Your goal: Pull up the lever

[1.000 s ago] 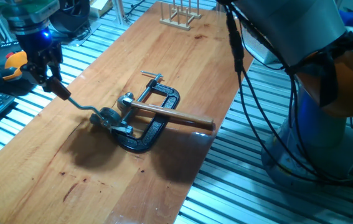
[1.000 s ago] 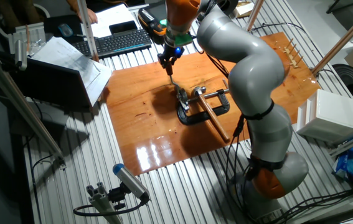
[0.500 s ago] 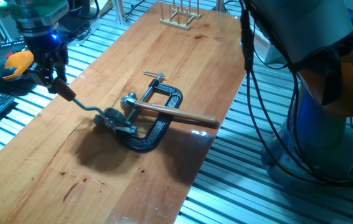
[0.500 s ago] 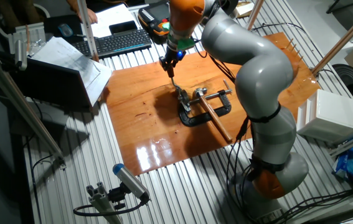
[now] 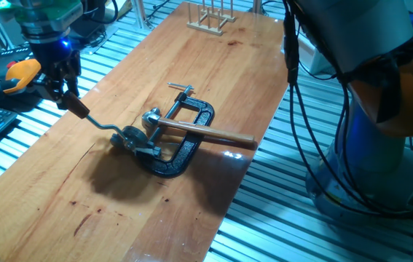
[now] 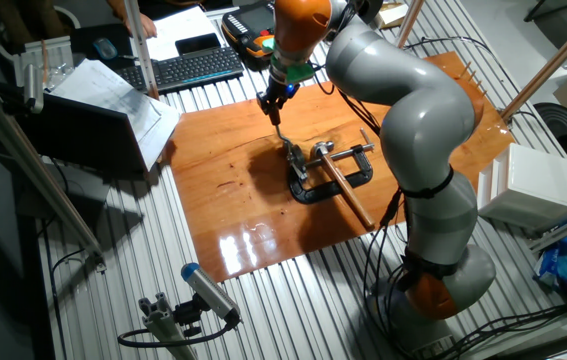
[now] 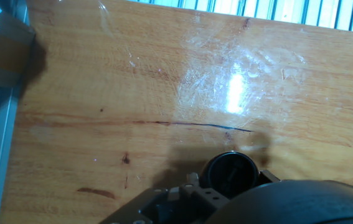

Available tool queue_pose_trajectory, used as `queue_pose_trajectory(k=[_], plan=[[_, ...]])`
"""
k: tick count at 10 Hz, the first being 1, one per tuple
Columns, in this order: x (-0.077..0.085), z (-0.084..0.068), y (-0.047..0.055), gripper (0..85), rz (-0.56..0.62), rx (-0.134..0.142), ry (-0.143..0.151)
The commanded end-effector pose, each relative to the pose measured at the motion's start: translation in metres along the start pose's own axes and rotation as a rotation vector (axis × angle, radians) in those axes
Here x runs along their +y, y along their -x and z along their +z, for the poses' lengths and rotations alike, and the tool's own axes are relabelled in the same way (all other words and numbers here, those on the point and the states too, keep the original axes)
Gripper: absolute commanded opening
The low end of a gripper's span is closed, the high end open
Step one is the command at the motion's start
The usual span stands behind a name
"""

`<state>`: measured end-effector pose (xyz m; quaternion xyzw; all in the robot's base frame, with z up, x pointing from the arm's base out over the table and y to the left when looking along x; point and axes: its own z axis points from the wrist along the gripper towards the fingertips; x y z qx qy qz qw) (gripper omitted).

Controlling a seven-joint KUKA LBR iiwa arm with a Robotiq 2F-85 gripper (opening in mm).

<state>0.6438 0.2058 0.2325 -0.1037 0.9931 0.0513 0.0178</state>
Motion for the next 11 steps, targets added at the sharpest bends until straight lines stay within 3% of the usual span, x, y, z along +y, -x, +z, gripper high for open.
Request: queue_pose_trajectory(k=[1, 11], plan=[[0.0001, -0.0002, 0.0001, 0.0, 0.000, -0.004, -0.001], [0.0001, -0.0002, 0.0001, 0.0, -0.018, -0.010, 0.001]])
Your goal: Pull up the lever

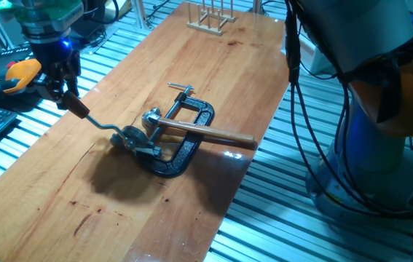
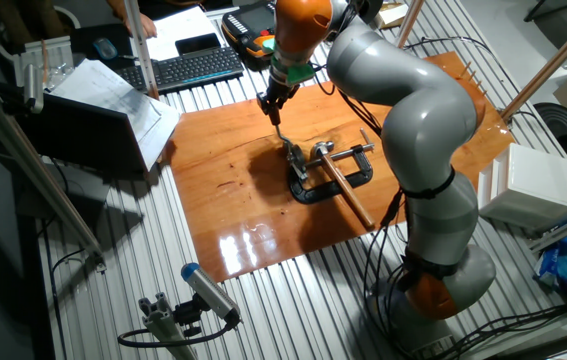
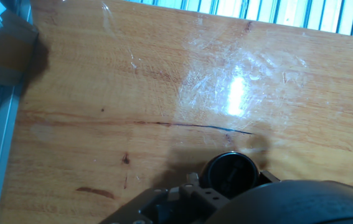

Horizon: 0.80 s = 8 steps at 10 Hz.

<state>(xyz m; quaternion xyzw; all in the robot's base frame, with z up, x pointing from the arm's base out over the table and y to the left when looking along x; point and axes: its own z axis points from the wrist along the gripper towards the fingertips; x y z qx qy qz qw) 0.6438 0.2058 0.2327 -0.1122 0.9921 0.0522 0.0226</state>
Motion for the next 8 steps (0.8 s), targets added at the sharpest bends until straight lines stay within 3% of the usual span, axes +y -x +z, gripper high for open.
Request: queue_pose_trajectory(k=[1, 4, 8], plan=[[0.0000, 0.0000, 0.0001, 0.0, 0.002, 0.001, 0.000], [-0.0006, 0.0000, 0.0004, 0.0, 0.006, -0.002, 0.012], [0.0008, 0.0014, 0.0016, 0.0, 0.001, 0.015, 0.007]])
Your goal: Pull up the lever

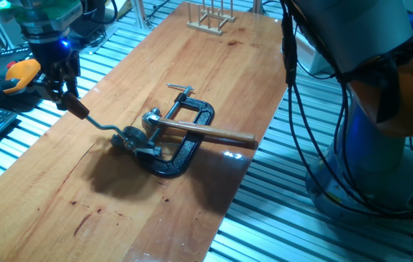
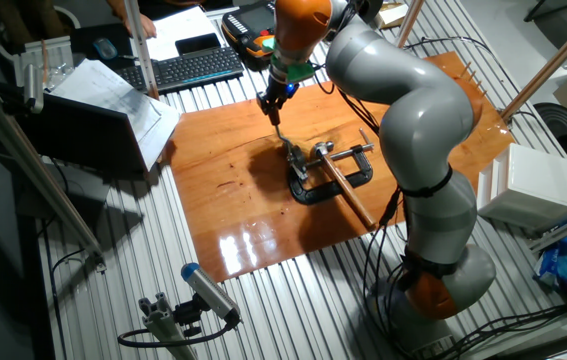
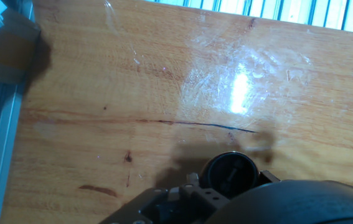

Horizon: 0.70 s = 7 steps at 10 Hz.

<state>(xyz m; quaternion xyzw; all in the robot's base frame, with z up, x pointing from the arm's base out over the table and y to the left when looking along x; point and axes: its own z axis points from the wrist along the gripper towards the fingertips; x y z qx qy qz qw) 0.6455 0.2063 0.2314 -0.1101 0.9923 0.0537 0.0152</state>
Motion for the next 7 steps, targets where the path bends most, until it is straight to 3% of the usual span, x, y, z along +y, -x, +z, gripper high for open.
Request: queue_pose_trajectory(k=[1, 5, 7], plan=[[0.0007, -0.0005, 0.0004, 0.0, 0.005, -0.003, 0.004], [0.0004, -0.0002, 0.0019, 0.0, 0.004, 0.006, 0.008], [0.0004, -0.0002, 0.0019, 0.0, -0.004, 0.044, 0.021]])
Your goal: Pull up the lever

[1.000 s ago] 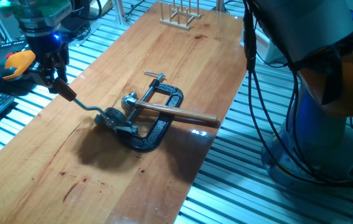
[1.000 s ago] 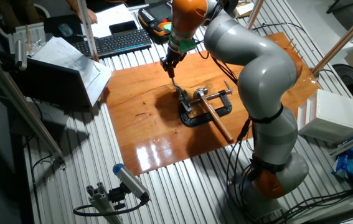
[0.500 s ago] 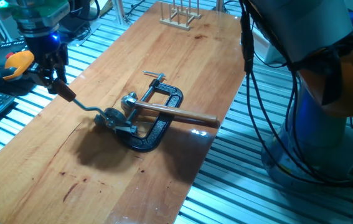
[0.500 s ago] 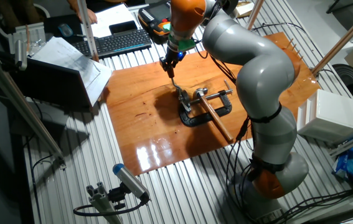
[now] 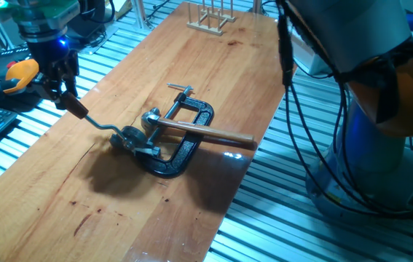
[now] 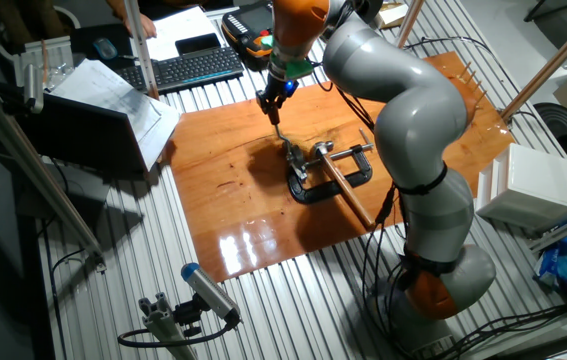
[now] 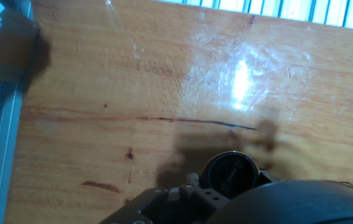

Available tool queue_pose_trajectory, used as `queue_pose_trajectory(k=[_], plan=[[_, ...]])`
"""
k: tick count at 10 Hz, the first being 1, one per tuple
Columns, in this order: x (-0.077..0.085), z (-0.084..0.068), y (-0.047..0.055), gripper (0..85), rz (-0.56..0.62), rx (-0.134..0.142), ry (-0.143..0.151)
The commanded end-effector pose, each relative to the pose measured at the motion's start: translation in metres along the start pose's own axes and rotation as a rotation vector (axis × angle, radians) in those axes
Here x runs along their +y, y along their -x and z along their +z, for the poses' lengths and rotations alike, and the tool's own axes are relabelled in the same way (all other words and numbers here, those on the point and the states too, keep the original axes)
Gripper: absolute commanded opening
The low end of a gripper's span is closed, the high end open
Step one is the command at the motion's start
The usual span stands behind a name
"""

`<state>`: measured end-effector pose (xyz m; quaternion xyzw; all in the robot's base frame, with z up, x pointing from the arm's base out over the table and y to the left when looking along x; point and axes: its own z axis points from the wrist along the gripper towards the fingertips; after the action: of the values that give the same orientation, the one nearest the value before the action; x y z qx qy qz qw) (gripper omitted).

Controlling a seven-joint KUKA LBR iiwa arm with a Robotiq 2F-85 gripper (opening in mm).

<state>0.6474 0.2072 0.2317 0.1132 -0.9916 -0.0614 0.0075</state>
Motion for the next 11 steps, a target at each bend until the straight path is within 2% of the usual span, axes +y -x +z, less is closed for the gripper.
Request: queue_pose_trajectory(k=[1, 2, 5, 7, 8, 9, 11], plan=[[0.0000, 0.0000, -0.0002, 0.0, 0.000, 0.004, -0.008], [0.0000, 0.0000, -0.0002, 0.0, 0.001, 0.006, -0.011], [0.0000, 0.0000, -0.0002, 0.0, 0.014, 0.006, 0.016], [0.0000, 0.0000, -0.0002, 0.0, 0.005, 0.009, 0.023], [0.0000, 0.0000, -0.0002, 0.0, -0.004, 0.005, 0.040], [0.0000, 0.0000, -0.0002, 0.0, -0.004, 0.013, 0.046], [0.0000, 0.0000, -0.0002, 0.0, -0.019, 0.008, 0.048]])
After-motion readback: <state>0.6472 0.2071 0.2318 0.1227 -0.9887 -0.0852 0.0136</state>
